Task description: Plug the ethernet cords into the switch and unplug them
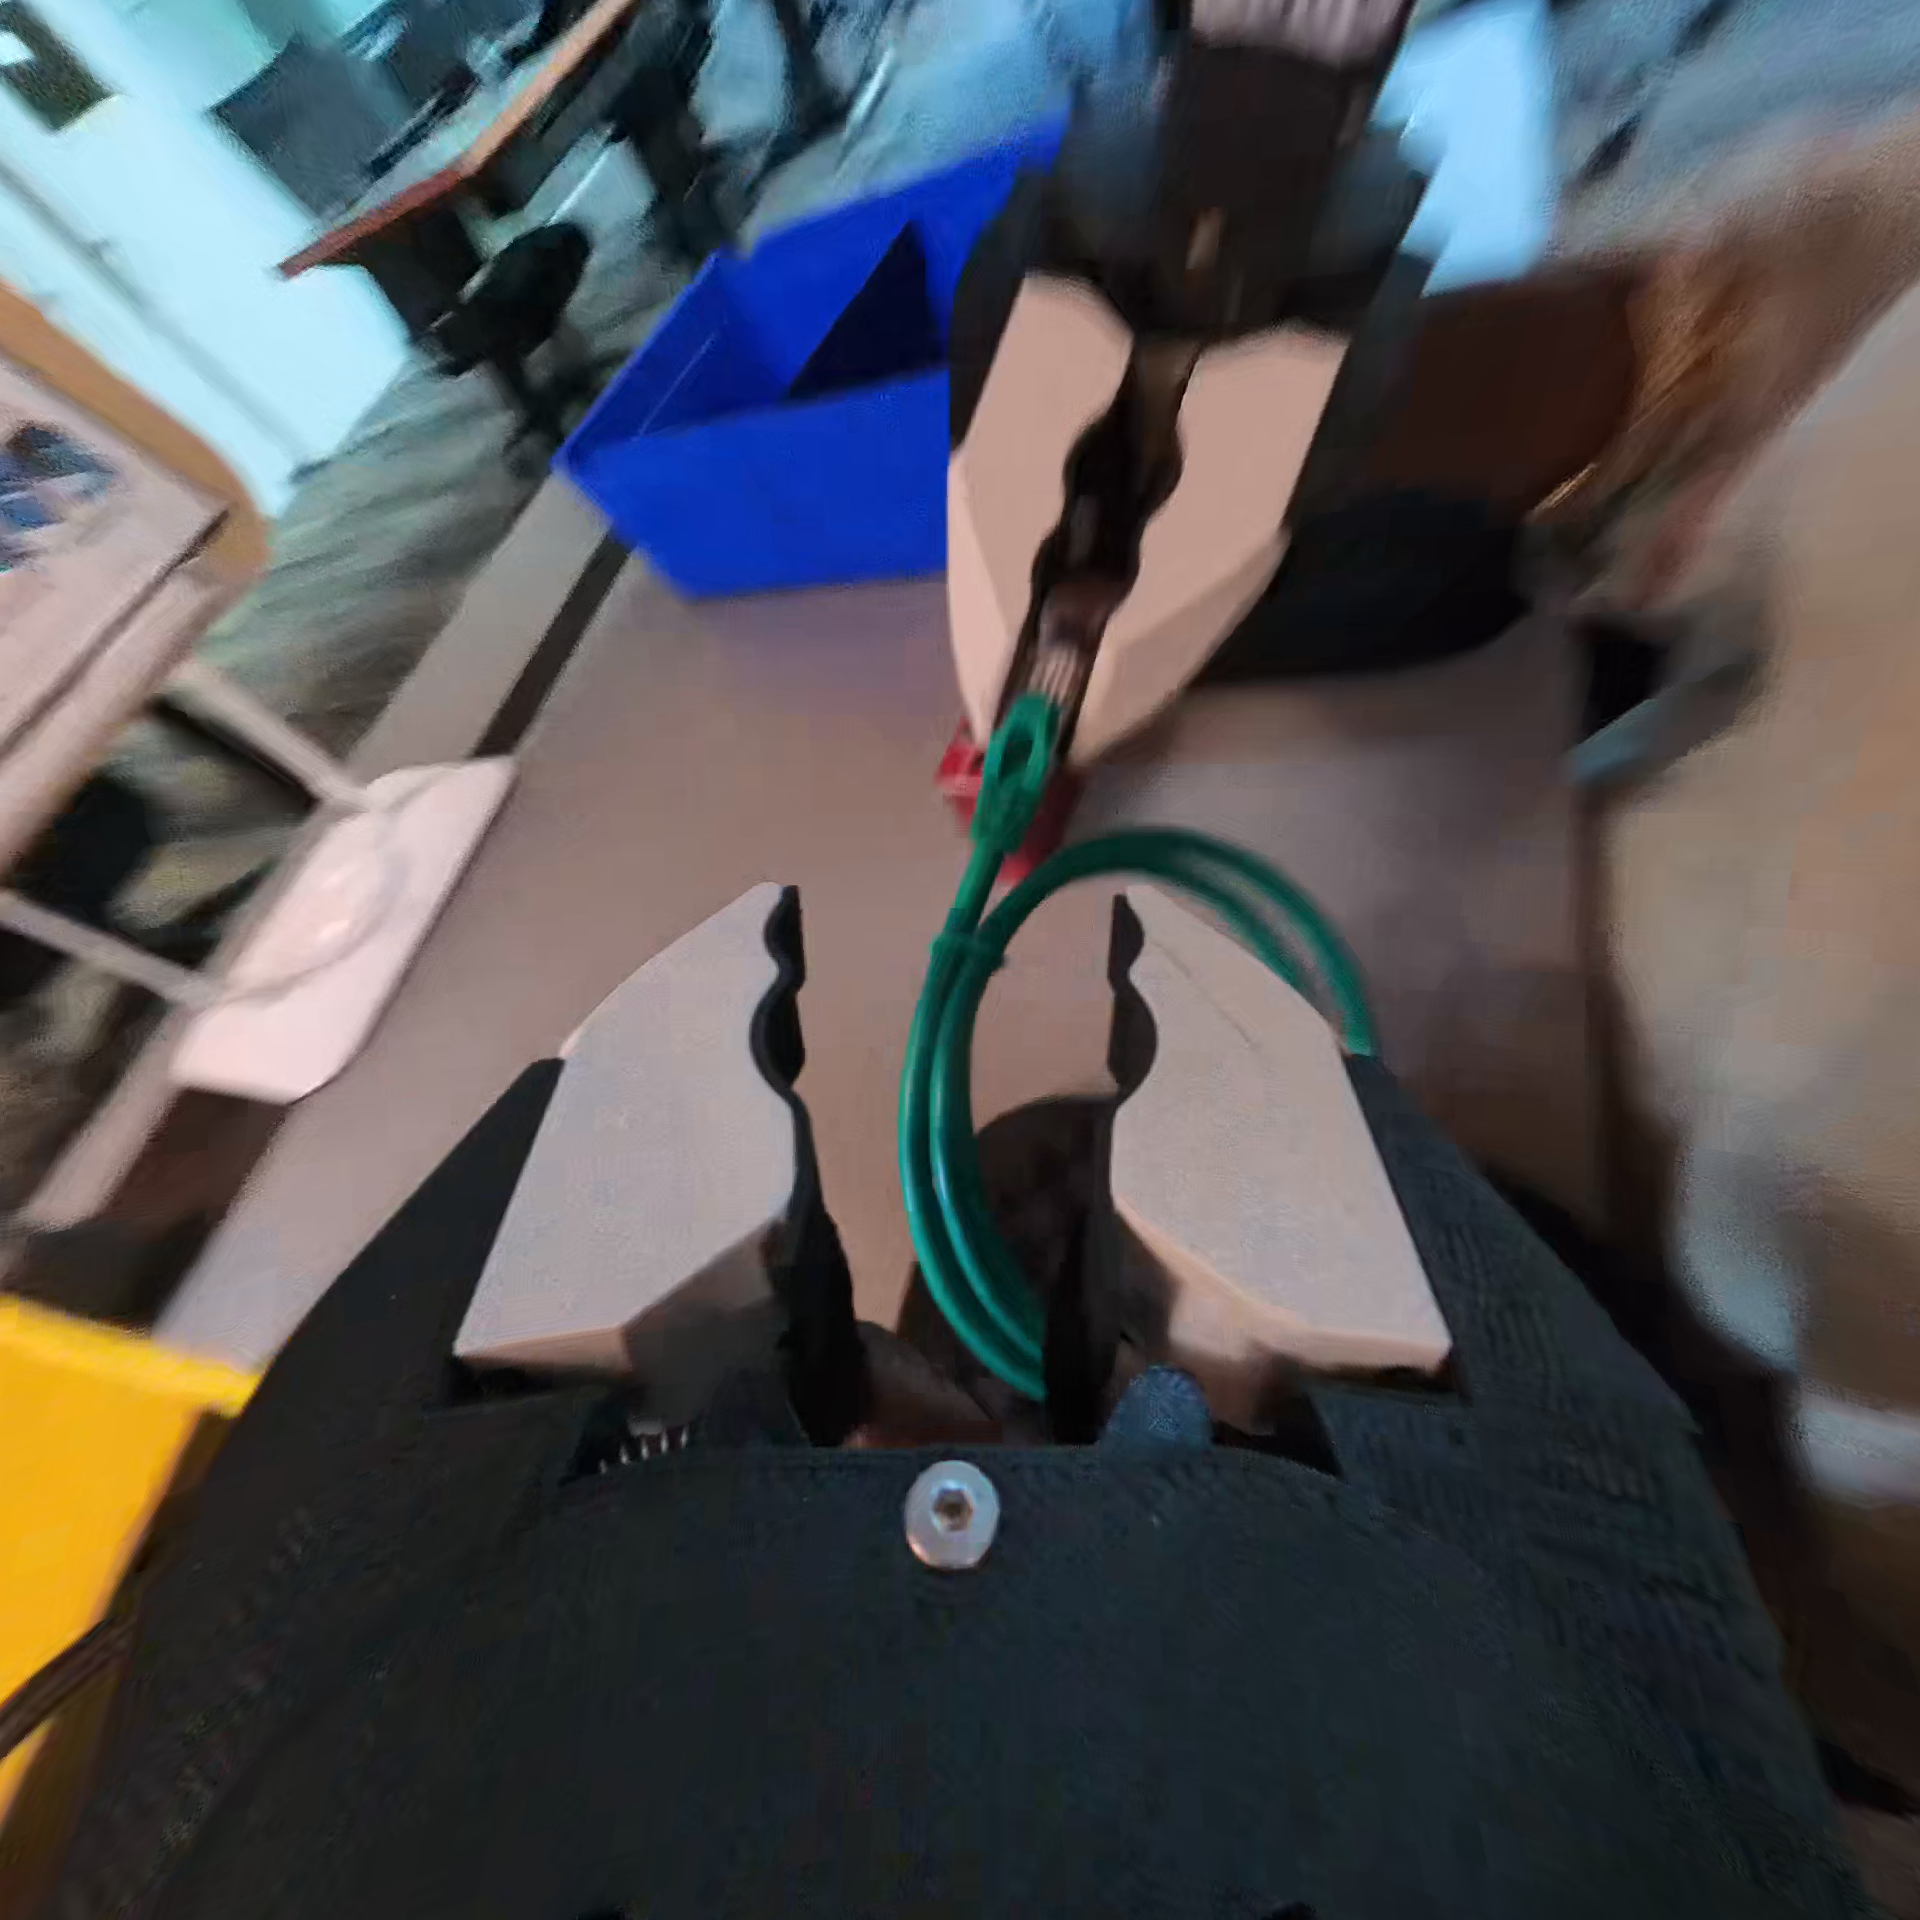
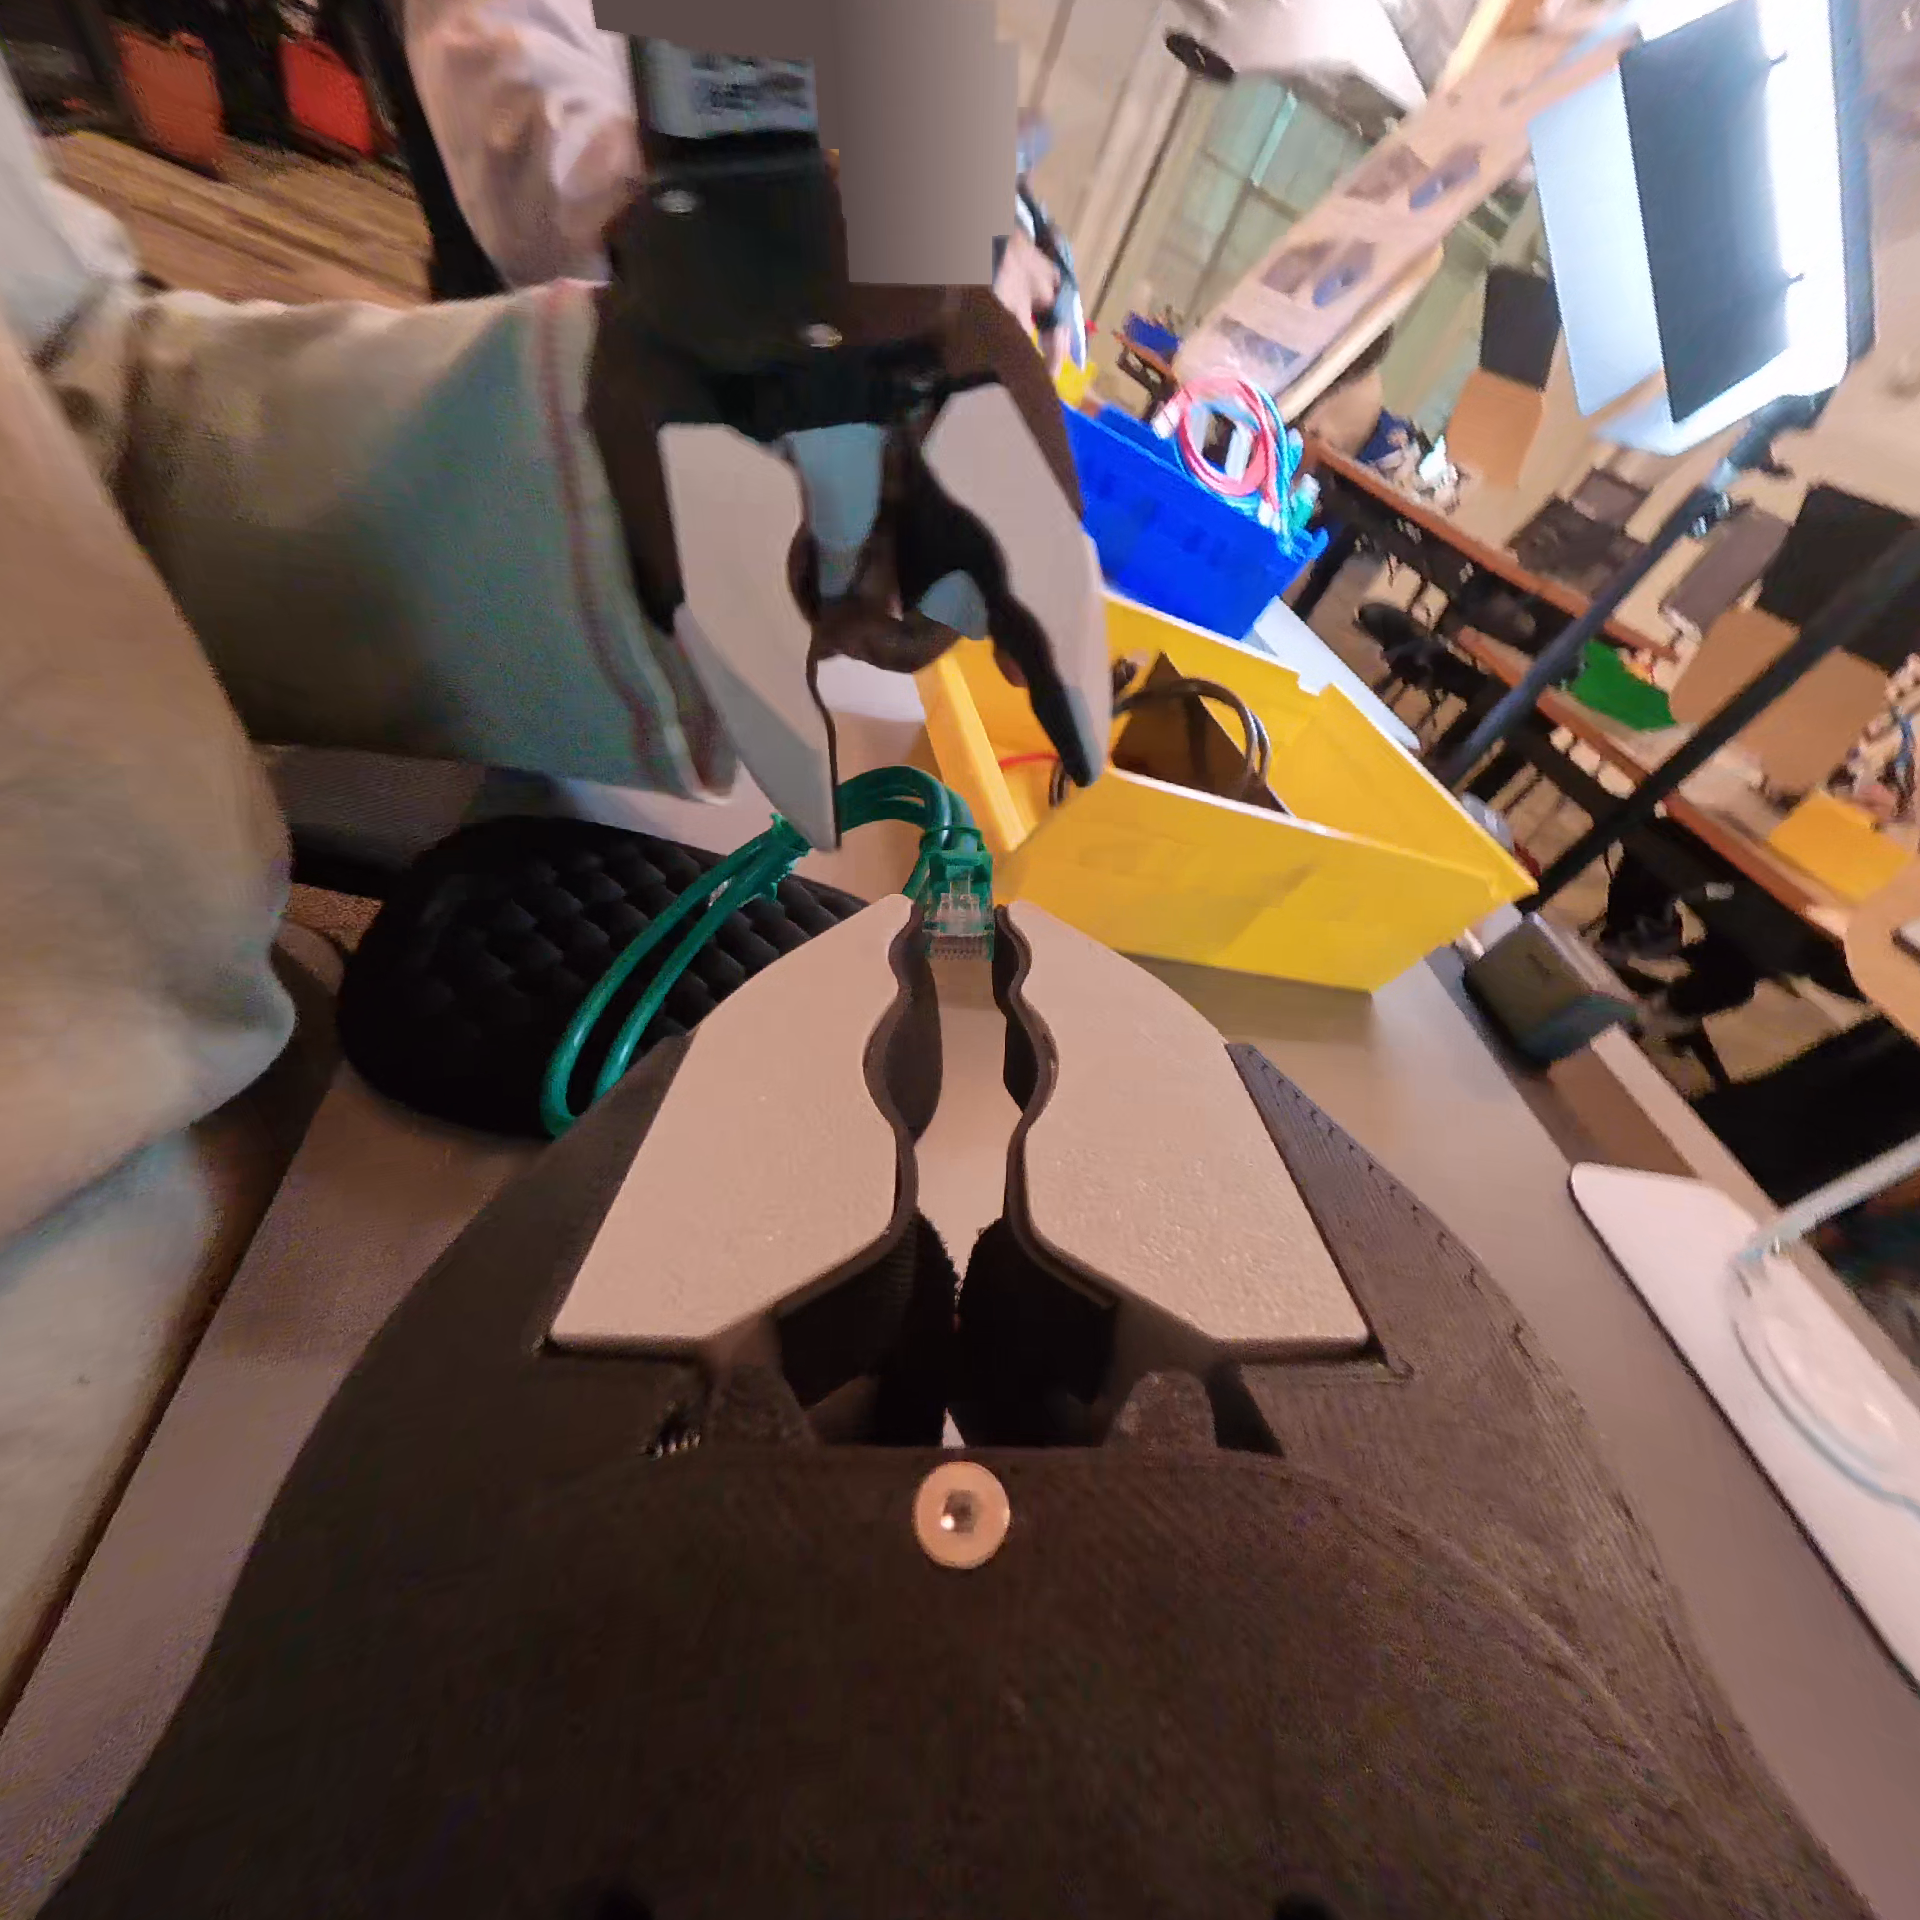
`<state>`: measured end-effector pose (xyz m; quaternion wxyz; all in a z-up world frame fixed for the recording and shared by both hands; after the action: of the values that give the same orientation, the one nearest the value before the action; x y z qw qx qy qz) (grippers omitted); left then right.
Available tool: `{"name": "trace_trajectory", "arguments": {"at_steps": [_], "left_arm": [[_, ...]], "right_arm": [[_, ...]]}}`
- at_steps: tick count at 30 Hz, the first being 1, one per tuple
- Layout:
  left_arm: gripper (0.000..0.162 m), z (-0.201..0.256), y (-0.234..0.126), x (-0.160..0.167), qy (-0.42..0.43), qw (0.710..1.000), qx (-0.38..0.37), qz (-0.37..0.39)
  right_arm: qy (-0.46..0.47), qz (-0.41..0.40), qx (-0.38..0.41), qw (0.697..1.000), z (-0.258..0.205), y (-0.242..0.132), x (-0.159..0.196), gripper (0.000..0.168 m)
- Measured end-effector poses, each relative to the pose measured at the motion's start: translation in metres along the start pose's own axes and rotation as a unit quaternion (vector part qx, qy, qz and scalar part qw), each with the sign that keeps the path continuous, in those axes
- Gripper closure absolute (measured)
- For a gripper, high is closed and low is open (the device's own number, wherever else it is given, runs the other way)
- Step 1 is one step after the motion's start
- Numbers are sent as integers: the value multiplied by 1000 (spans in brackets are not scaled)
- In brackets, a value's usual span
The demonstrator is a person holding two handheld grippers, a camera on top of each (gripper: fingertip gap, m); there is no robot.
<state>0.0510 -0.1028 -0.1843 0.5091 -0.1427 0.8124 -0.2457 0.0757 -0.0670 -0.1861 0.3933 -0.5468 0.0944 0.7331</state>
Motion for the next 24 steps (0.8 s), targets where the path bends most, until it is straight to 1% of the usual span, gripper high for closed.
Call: {"name": "trace_trajectory", "arguments": {"at_steps": [2, 3, 4, 6, 9, 11, 13, 16, 24], "left_arm": [[107, 6, -4, -20, -15, 996, 59, 64], [114, 9, -2, -24, -5, 994, 76, 76], [119, 11, 3, -21, 9, 994, 85, 64], [130, 7, 14, -12, 34, 996, 74, 27], [142, 13, 17, -16, 44, 994, 87, 48], [142, 19, 20, -17, 41, 991, 105, 70], [142, 23, 24, -15, 37, 989, 114, 82], [151, 21, 23, -17, 41, 988, 97, 111], [151, 20, 26, -16, 21, 985, 99, 140]], "right_arm": [[-22, 23, -17, 999, -5, -2, -6, 156], [-27, 34, -23, 999, -6, -4, -8, 156], [-26, 45, -29, 998, -7, -5, -10, 156], [-16, 67, -39, 997, -7, -8, -12, 156], [-3, 87, -47, 995, -6, -12, -11, 156], [8, 105, -57, 993, -7, -14, -11, 156], [13, 106, -62, 992, -7, -14, -8, 156], [13, 105, -65, 992, -8, -13, -5, 156], [27, 124, -68, 990, -6, -18, -4, 156]]}}
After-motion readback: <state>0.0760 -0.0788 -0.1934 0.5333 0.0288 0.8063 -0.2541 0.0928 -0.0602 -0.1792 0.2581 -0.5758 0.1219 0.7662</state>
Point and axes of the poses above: each gripper's, where its closed fingertips meet, y out along the fingers, x out of its underside, z = x × y across the jaws, the point moved 1 cm from there along -y, back along the fingers, and after that the axes turned 9 degrees about -z, right-handed, at the moved point
